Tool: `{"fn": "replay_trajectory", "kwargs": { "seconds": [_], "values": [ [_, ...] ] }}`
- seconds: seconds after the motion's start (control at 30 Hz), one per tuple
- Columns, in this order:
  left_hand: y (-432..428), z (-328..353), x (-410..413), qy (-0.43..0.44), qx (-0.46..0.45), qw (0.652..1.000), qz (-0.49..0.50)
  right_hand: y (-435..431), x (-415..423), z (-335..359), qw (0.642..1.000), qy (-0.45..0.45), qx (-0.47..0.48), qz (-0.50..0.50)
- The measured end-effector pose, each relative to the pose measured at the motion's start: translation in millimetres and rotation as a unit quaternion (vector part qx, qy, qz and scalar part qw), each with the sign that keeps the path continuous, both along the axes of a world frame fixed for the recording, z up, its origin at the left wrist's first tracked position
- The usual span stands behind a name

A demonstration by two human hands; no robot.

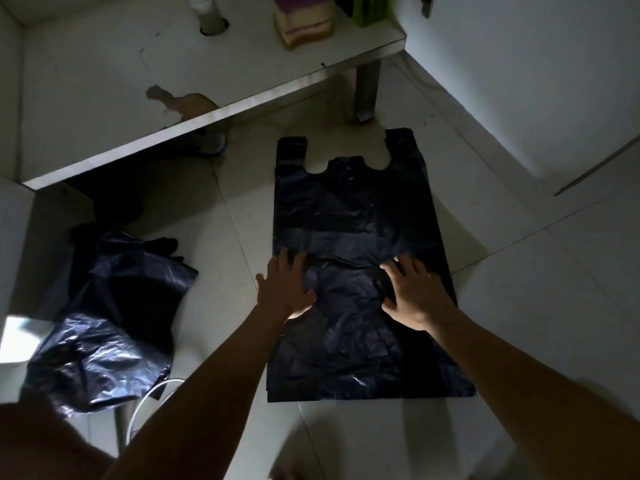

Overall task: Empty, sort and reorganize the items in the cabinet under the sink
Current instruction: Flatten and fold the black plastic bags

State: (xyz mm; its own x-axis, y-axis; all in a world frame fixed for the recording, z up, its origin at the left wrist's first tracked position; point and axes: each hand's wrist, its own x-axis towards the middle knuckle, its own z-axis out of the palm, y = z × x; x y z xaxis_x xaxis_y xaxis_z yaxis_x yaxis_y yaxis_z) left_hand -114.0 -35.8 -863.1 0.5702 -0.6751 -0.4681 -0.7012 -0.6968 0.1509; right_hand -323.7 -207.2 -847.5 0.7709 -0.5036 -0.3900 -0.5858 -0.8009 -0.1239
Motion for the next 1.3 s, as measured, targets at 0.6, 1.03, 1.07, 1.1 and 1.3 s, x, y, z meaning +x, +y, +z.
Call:
{"fn": "replay_trajectory", "kwargs": {
  "seconds": [0.6,1.03,1.07,1.1,1.3],
  "values": [
    [161.9,149.7,175.8,-0.088,0.048,0.971,0.219,87.8,180.5,94.4,0.975,0.057,0.169,0.133],
    [154.7,221.8,202.2,0.007,-0.346,0.922,0.174,153.2,247.6,115.2,0.858,-0.227,0.458,-0.04],
    [153.1,230.0,203.0,0.036,-0.369,0.911,0.179,153.5,250.1,119.6,0.839,-0.241,0.482,-0.074],
    [151.6,236.9,203.7,0.06,-0.389,0.9,0.184,153.3,251.8,124.4,0.825,-0.253,0.498,-0.089],
    [147.8,258.0,203.0,0.004,-0.419,0.871,0.255,147.8,255.6,149.6,0.767,-0.268,0.568,-0.136]
  ]
}}
